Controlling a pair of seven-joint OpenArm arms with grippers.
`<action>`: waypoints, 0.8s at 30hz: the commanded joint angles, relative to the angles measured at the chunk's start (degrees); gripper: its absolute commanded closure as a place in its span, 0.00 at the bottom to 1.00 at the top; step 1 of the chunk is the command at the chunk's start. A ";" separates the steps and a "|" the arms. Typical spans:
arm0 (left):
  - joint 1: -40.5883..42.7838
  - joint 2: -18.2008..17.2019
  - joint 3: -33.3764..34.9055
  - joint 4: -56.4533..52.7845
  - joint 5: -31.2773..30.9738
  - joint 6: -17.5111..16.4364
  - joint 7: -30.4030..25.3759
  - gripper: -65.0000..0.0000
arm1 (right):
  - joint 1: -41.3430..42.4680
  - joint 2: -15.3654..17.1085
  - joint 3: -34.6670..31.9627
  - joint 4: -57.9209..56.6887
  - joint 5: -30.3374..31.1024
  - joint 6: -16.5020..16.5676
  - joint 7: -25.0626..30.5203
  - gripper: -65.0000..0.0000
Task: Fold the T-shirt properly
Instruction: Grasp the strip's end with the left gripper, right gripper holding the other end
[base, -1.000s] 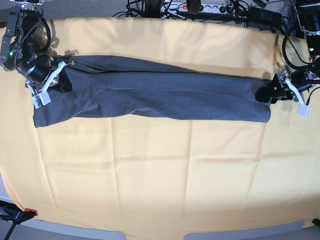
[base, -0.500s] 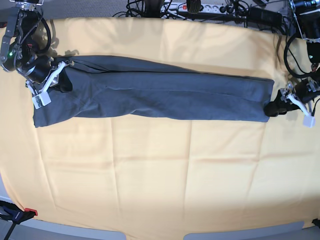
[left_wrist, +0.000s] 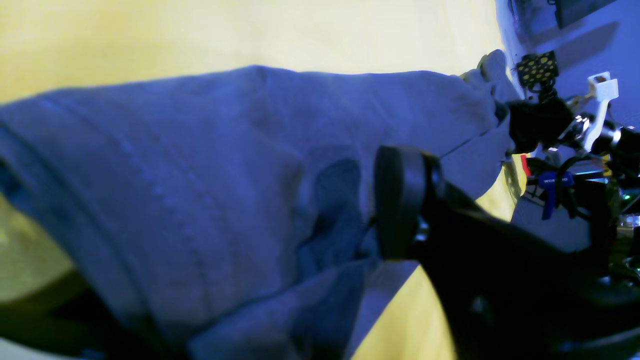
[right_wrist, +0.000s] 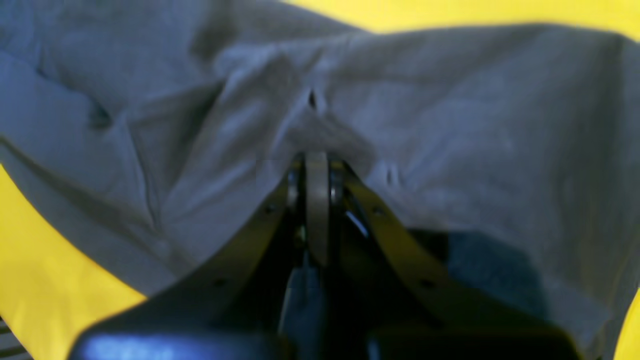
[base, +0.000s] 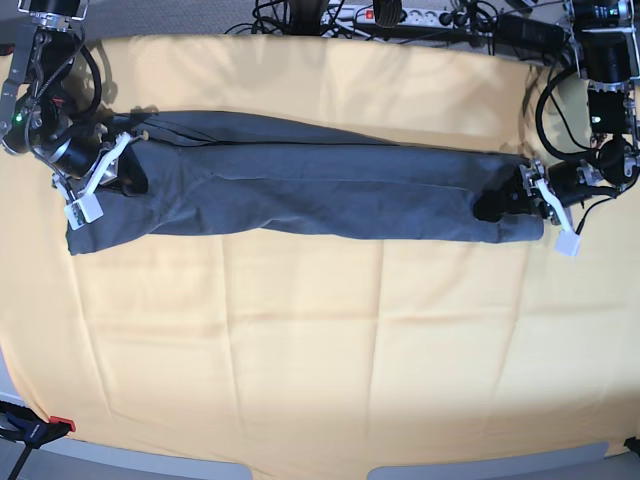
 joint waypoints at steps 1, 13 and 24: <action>0.22 -0.57 0.44 -0.20 5.62 1.42 4.35 0.56 | 0.66 1.03 0.50 0.68 1.05 0.44 1.05 1.00; -5.31 -0.68 0.20 1.97 3.41 2.95 6.29 1.00 | 0.63 1.01 0.50 0.68 1.36 0.33 1.07 0.88; -5.73 -0.85 0.20 5.29 5.05 2.93 6.25 1.00 | 0.61 0.85 0.50 0.66 -12.92 -6.45 8.17 1.00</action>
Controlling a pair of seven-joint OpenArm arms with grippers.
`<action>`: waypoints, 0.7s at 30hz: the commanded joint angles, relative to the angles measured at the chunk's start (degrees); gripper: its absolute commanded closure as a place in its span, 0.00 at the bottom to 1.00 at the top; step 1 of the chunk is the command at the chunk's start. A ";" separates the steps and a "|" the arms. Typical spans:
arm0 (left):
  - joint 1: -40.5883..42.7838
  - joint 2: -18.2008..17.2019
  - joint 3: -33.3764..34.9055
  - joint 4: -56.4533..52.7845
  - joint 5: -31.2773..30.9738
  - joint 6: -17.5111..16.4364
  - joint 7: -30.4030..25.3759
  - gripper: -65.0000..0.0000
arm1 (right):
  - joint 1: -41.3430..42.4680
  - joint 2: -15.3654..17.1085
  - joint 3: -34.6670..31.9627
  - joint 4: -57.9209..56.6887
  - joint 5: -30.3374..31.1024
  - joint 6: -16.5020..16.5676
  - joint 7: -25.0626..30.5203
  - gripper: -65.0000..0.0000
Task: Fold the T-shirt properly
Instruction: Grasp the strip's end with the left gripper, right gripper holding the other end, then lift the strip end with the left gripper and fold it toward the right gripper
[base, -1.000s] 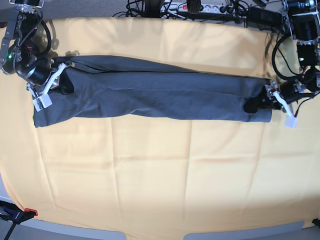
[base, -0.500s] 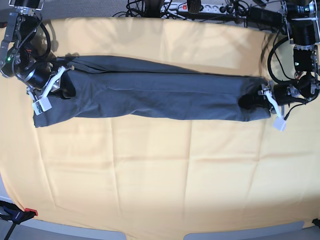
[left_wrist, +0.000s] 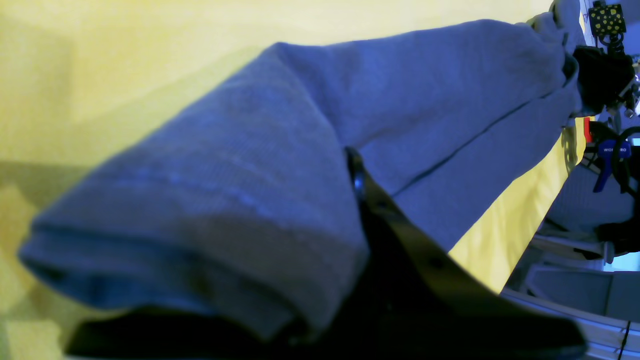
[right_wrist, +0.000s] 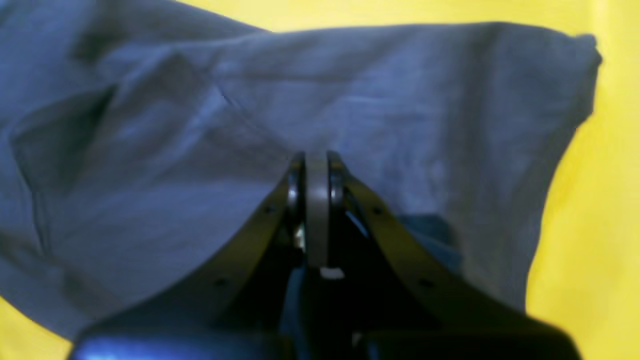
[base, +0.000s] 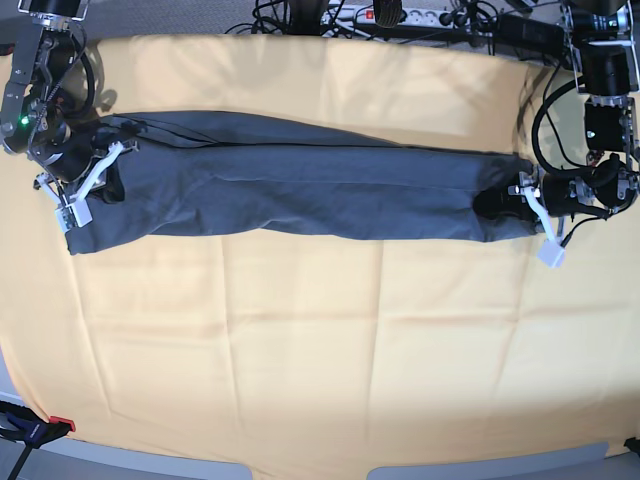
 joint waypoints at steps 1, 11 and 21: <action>-0.96 -0.96 -0.17 0.83 -1.79 -0.22 0.17 1.00 | 0.61 0.94 0.46 0.74 -0.07 0.35 1.07 1.00; -1.62 -1.05 -0.17 0.83 -5.68 -0.87 1.75 1.00 | 0.52 1.01 0.46 -1.57 0.00 0.68 1.07 1.00; -1.57 -0.81 -0.17 7.15 -12.79 -2.58 5.40 1.00 | 0.50 0.98 0.46 -1.57 0.00 0.66 1.09 1.00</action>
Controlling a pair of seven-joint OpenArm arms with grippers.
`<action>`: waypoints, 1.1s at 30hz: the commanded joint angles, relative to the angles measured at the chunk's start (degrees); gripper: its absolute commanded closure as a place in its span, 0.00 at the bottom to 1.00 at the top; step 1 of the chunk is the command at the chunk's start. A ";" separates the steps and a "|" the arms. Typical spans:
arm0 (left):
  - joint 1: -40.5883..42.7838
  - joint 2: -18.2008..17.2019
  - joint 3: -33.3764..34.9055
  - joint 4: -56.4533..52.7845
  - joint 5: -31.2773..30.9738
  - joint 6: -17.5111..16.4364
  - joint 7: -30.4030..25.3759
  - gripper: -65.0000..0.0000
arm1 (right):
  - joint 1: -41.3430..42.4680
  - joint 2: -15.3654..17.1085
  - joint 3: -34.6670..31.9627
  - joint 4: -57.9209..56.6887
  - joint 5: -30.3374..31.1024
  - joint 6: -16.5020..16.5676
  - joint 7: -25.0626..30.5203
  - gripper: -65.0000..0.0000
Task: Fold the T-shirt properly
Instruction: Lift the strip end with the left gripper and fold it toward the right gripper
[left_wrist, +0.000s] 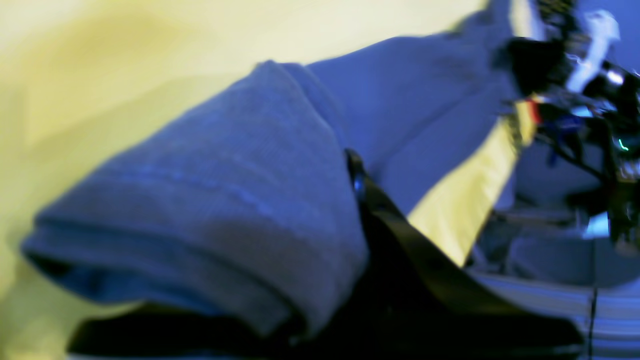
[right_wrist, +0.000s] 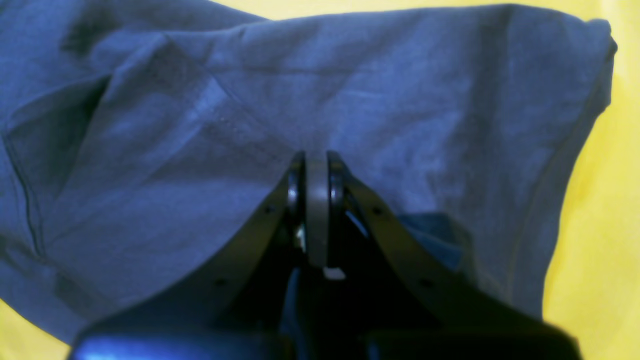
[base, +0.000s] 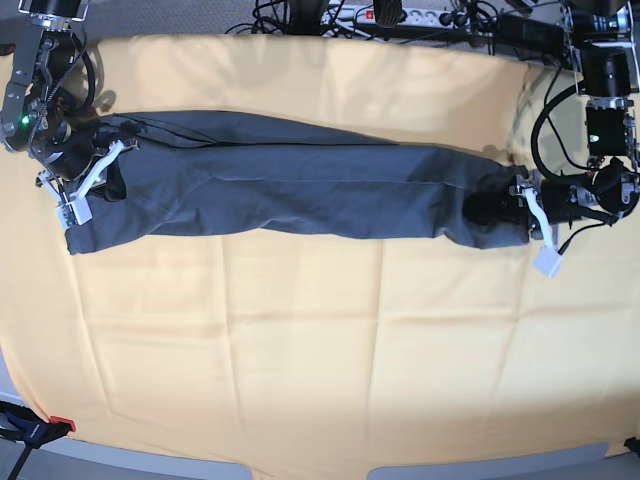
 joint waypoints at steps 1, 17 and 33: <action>-1.11 -0.81 -0.35 2.38 -3.32 -0.68 0.59 1.00 | 0.48 0.96 0.48 0.48 -0.09 -0.04 0.42 1.00; 4.83 8.98 -0.24 14.75 -3.79 -3.34 0.39 1.00 | 0.48 0.63 0.48 0.46 -0.04 -0.15 0.44 1.00; 4.74 27.80 -0.24 14.73 3.02 -6.56 -5.25 1.00 | 0.46 0.66 0.48 0.46 -0.07 0.83 -0.26 1.00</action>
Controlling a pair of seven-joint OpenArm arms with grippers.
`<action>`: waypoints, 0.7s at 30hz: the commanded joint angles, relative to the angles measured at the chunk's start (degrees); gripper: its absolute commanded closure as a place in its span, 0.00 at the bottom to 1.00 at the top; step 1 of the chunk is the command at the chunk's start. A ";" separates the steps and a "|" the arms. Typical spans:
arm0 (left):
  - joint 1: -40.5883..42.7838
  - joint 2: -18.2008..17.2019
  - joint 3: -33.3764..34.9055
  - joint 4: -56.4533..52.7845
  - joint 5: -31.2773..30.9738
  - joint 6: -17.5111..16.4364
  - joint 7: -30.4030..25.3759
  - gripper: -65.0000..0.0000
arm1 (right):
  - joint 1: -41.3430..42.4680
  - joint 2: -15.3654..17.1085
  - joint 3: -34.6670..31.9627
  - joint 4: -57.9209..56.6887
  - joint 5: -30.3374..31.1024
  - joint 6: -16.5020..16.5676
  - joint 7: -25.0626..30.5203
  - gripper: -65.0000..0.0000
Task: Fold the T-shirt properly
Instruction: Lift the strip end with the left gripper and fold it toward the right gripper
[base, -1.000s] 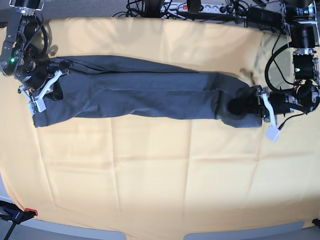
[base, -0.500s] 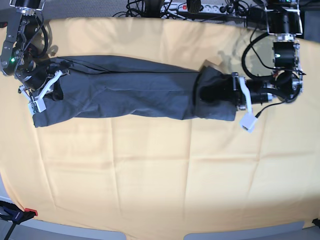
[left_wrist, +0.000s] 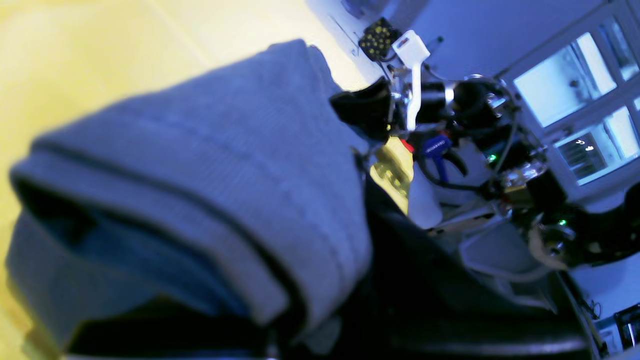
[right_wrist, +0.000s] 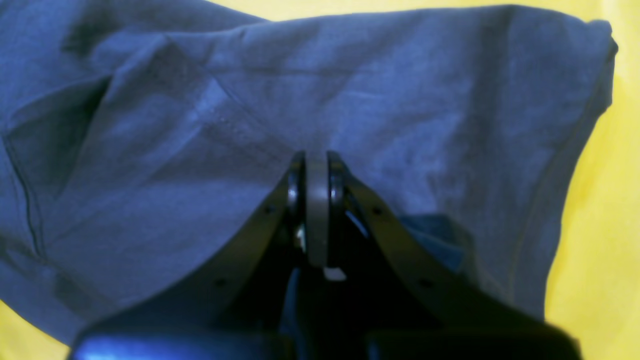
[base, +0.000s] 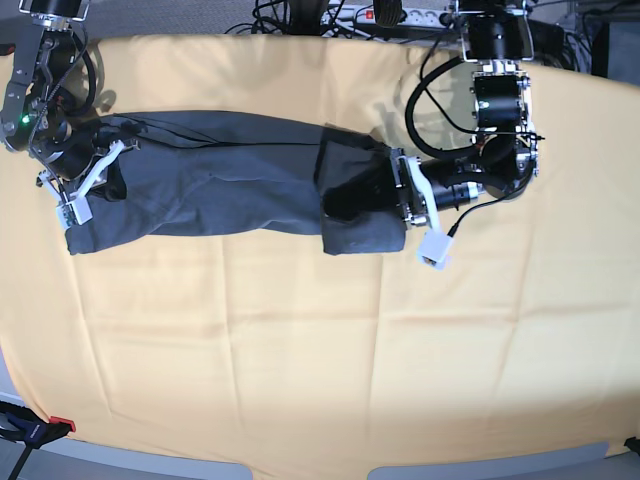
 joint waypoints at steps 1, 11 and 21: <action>-0.96 0.92 -0.22 0.94 -1.44 -0.37 -1.27 1.00 | 0.46 0.83 0.48 0.48 -0.02 0.15 -0.13 1.00; -0.96 4.22 4.61 0.94 -6.64 1.79 -0.76 0.35 | 0.48 0.85 0.48 0.48 1.68 0.20 -0.09 1.00; -1.01 4.22 3.72 0.96 -2.91 -0.49 -3.54 0.36 | 1.03 1.07 0.48 0.50 1.75 1.53 0.13 1.00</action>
